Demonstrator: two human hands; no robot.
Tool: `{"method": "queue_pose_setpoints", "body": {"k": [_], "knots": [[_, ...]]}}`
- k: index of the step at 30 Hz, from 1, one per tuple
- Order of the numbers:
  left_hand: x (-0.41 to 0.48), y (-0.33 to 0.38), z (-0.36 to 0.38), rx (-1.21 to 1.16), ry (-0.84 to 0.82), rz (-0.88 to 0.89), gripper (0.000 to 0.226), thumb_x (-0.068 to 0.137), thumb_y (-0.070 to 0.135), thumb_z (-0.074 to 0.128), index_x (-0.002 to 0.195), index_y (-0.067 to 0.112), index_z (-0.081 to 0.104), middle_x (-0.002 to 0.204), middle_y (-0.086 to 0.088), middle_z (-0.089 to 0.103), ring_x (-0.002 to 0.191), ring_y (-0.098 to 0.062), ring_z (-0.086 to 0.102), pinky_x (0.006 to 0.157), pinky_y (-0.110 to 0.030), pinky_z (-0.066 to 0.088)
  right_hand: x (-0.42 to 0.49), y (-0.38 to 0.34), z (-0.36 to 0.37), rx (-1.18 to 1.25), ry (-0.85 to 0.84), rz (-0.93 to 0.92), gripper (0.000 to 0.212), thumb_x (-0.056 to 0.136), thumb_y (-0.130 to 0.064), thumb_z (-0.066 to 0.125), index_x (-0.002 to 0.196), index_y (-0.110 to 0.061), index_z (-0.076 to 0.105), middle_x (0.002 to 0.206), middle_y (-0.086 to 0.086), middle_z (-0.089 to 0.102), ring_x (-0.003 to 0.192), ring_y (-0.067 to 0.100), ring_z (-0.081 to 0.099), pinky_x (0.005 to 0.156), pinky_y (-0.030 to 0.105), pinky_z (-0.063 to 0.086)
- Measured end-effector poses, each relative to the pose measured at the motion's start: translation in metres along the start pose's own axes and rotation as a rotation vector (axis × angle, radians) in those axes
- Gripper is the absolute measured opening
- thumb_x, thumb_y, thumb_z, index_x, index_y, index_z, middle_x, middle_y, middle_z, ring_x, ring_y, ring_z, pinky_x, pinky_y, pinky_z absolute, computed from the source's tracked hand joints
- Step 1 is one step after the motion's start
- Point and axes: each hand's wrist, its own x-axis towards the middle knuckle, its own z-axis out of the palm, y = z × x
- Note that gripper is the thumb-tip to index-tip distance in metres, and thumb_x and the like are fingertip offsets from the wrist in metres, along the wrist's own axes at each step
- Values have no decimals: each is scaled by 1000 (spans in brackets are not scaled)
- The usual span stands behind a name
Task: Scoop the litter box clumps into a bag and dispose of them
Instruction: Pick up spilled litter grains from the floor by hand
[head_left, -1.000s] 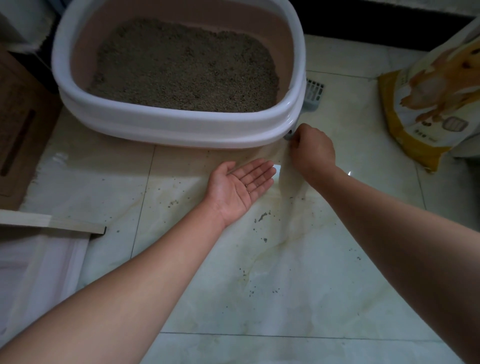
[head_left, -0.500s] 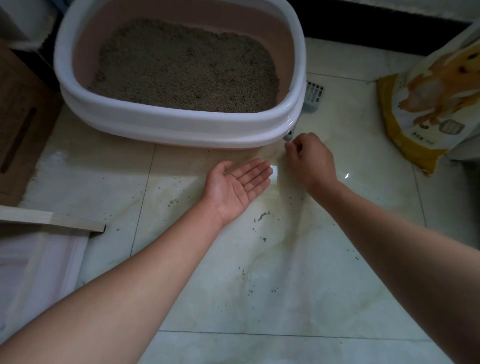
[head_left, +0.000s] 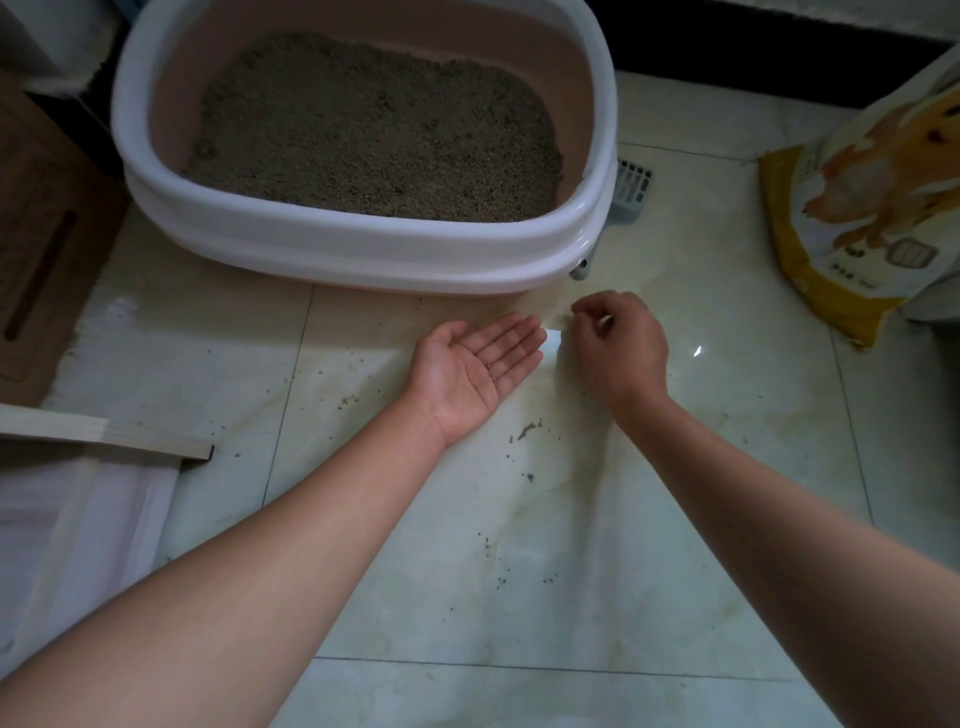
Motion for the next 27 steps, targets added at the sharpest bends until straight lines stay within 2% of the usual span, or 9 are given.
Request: {"method": "queue_pose_setpoints", "body": {"k": [4,9,14,17,20,22,25,27], "knots": [[-2,2,0,1,-8,8,55,102,30,29,126,-9,58,126,-26,65,118,-39,63,105,-47,47,-2,3,2,-60,-74,-6,6,83,-28,64,86,-27,70,90,-10,63,79,7,58,68,21,43],[-6,2,1,9,-15,14,56,102,33,29,126,-9,58,126,-26,65,118,-39,63,104,-47,48,3,-1,6,-145,-53,-82,10,86,-24,63,88,-22,73,90,-6,65,81,13,58,71,26,44],[-6,4,1,9,-3,9,56,102,33,30,126,-8,59,125,-26,65,115,-38,65,100,-47,50,8,-4,11,-330,-112,-153,18,90,-19,50,85,-12,66,88,4,61,81,25,57,70,36,47],[-9,7,-2,3,15,9,56,101,33,31,126,-9,59,126,-26,65,116,-37,64,102,-46,49,-3,-13,9,-149,-88,-133,13,91,-19,51,85,-14,61,86,-2,58,79,16,53,69,32,43],[-16,8,-10,17,30,16,54,100,31,32,123,-9,61,126,-27,64,113,-36,65,105,-45,47,-28,-32,6,34,-91,-277,9,90,-18,60,82,-18,60,81,-9,54,75,7,47,65,20,36],[-22,7,-14,40,51,20,53,99,30,32,111,-9,66,115,-27,67,98,-34,68,96,-40,50,-46,-46,8,69,-112,-376,7,87,-18,66,81,-21,63,79,-12,52,75,6,47,65,16,36],[-28,8,-20,3,69,8,59,99,31,31,87,-7,73,86,-16,62,66,-25,67,70,-31,54,-65,-58,18,89,-152,-452,7,84,-18,71,89,-21,75,82,-11,54,77,9,53,67,21,44],[-32,14,-24,-5,68,20,57,99,30,32,86,-5,74,83,-14,62,66,-24,67,67,-28,55,-68,-64,25,127,-154,-446,11,86,-19,68,93,-22,76,82,-10,56,76,6,54,66,19,44]]}}
